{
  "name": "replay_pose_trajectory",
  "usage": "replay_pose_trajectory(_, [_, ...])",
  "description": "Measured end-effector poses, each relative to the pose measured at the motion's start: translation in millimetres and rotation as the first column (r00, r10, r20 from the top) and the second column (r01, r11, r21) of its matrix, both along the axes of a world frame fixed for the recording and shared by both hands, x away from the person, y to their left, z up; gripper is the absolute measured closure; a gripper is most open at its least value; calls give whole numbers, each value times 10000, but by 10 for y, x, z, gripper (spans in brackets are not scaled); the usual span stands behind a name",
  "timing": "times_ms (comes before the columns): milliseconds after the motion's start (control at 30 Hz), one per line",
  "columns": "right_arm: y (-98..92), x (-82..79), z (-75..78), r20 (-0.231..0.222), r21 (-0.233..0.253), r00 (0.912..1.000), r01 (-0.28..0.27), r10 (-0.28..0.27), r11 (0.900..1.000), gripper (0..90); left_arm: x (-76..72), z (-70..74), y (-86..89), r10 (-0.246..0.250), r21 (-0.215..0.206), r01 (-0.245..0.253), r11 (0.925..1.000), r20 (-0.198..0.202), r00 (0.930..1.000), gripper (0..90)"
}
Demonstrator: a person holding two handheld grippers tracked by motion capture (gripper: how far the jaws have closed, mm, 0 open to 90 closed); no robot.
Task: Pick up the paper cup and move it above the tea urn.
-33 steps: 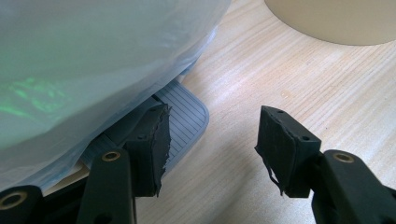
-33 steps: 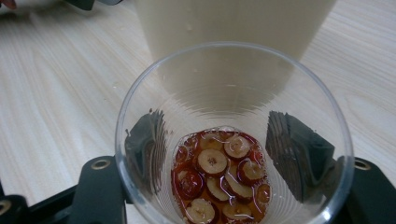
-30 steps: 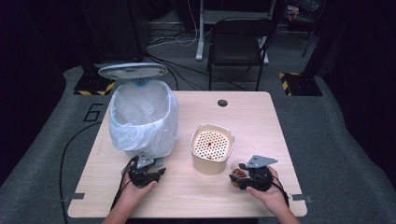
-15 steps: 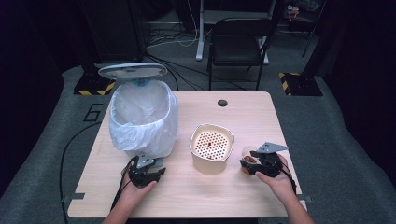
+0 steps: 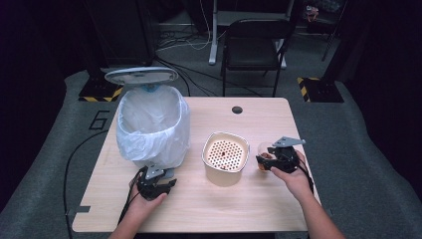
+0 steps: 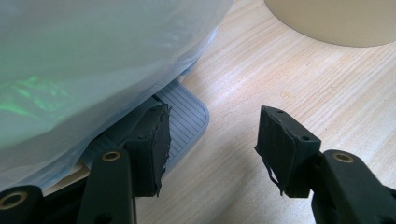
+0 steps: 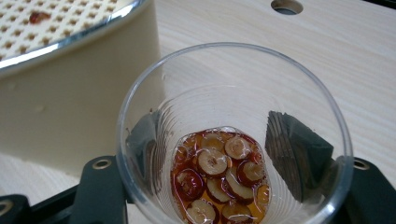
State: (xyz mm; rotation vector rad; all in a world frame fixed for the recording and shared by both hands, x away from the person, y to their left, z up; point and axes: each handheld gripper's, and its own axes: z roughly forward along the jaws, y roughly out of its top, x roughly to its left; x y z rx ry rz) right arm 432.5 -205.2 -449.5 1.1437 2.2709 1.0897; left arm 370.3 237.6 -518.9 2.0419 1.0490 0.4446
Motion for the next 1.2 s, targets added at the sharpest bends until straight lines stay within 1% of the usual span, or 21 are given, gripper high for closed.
replay_pose_trajectory(133, [32, 113, 63, 29, 21, 10000, -3, 3, 10000, 378, 0, 0, 1, -1, -6, 1, 10000, -6, 10000, 442])
replay_pose_trajectory(233, [51, 196, 110, 77, 25, 9999, 116, -117, 9999, 377, 1, 1, 2, -9, 2, 9, 10000, -9, 10000, 442])
replay_pose_trajectory(333, [59, 288, 131, 182, 122, 9998, 108, -110, 9999, 377, 1, 1, 2, -9, 1, 9, 10000, -12, 10000, 442])
replay_pose_trajectory(400, [68, 344, 131, 165, 174, 9997, 157, -159, 9997, 377, 2, 2, 3, -10, -8, 10, 10000, -18, 10000, 442])
replay_pose_trajectory(567, [102, 476, 112, 255, 12, 9996, 144, -144, 9999, 377, 5, 1, 5, -31, -28, 31, 10000, -11, 10000, 442])
replay_pose_trajectory(733, [136, 587, 88, 309, -40, 9995, 60, -59, 10000, 377, 3, 2, 4, -30, 9, 30, 10000, -5, 10000, 442])
replay_pose_trajectory(833, [153, 630, 82, 338, -105, 9994, 28, -24, 9999, 377, 4, 2, 5, -28, -39, 28, 10000, -33, 10000, 442])
replay_pose_trajectory(900, [165, 639, 87, 319, -18, 9995, 71, -70, 10000, 378, 3, 1, 3, 8, -40, -9, 10000, -20, 10000, 442])
replay_pose_trajectory(933, [163, 650, 93, 425, -23, 9991, -7, 8, 10000, 378, 4, 0, 2, 5, -53, -5, 10000, -1, 10000, 442])
replay_pose_trajectory(1000, [173, 649, 104, 424, 77, 9991, 27, -30, 10000, 378, 4, 2, 5, -34, -27, 34, 10000, -30, 10000, 442])
replay_pose_trajectory(1033, [171, 657, 113, 545, -18, 9985, -70, 71, 10000, 378, 4, 1, 4, -25, -41, 25, 10000, -25, 10000, 442])
replay_pose_trajectory(1200, [195, 663, 180, 682, 43, 9976, -78, 75, 10000, 378, 5, 2, 5, -36, -26, 36, 10000, -16, 10000, 442])
